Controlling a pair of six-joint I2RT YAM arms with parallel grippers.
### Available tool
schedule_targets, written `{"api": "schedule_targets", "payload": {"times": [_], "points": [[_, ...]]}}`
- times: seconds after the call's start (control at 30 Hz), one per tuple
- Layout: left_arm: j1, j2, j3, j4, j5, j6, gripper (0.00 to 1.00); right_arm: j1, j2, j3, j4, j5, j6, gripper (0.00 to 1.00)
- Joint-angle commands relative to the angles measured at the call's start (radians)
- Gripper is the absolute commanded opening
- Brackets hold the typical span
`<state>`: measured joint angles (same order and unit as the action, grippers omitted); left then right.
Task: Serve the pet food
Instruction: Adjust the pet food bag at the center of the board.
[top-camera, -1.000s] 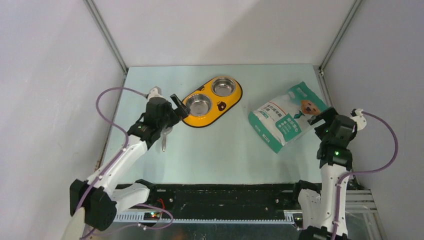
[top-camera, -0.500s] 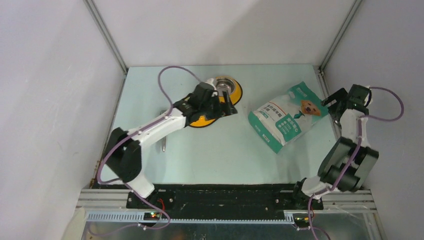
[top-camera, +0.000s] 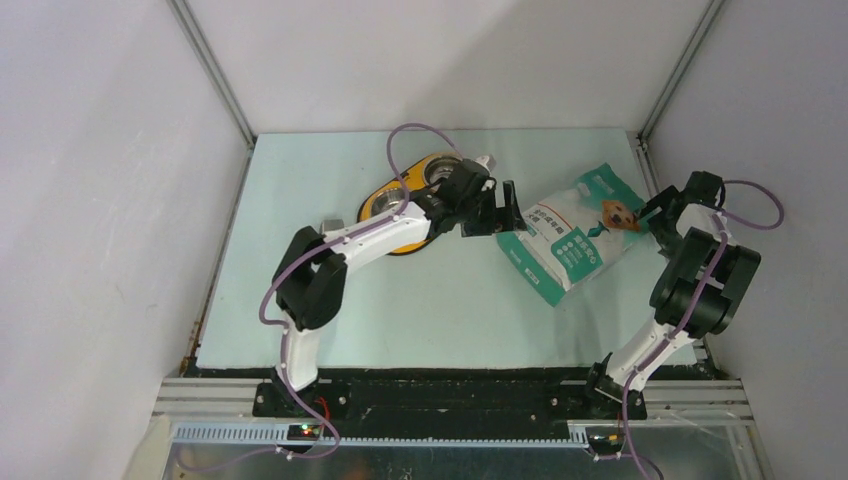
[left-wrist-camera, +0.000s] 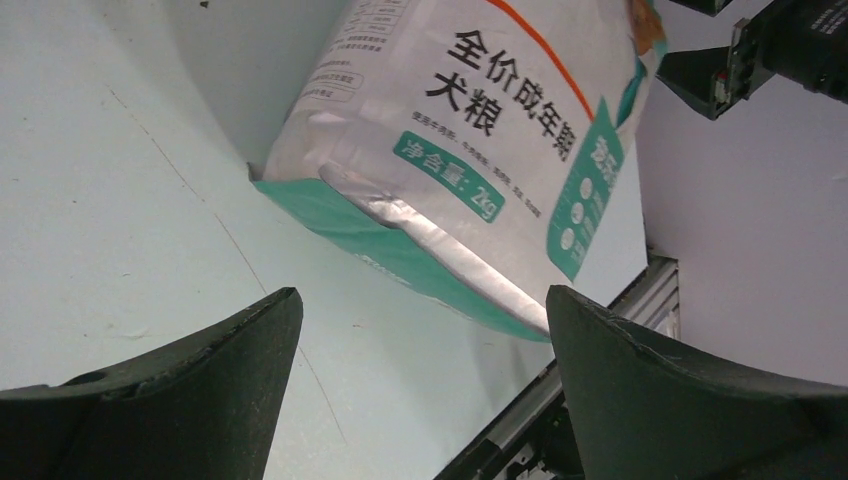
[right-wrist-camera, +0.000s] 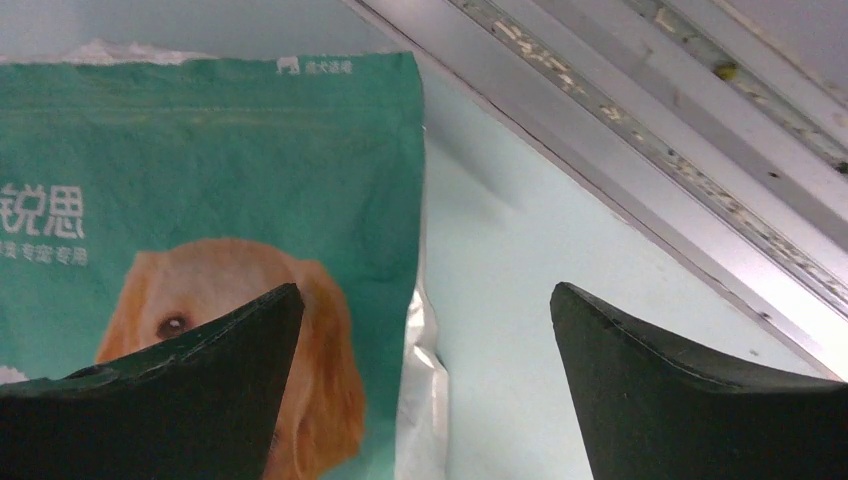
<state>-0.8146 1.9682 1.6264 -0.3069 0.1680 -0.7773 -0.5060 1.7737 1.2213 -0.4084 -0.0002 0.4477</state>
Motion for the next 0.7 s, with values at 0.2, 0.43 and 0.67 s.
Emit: {"api": "schedule_targets", "payload": {"times": [0.2,0.43,0.67], "points": [[-0.001,0.107,0.101,-0.041,-0.033,-0.006,0.99,0.023,0.058,0.036,0.170,-0.011,0.154,0.97],[-0.001,0.159,0.130,-0.017,-0.001,-0.026,0.99,0.060,0.104,0.035,0.166,0.032,0.221,0.95],[-0.001,0.178,0.132,-0.019,-0.001,-0.028,0.99,0.095,0.117,-0.001,0.216,-0.033,0.226,0.74]]}}
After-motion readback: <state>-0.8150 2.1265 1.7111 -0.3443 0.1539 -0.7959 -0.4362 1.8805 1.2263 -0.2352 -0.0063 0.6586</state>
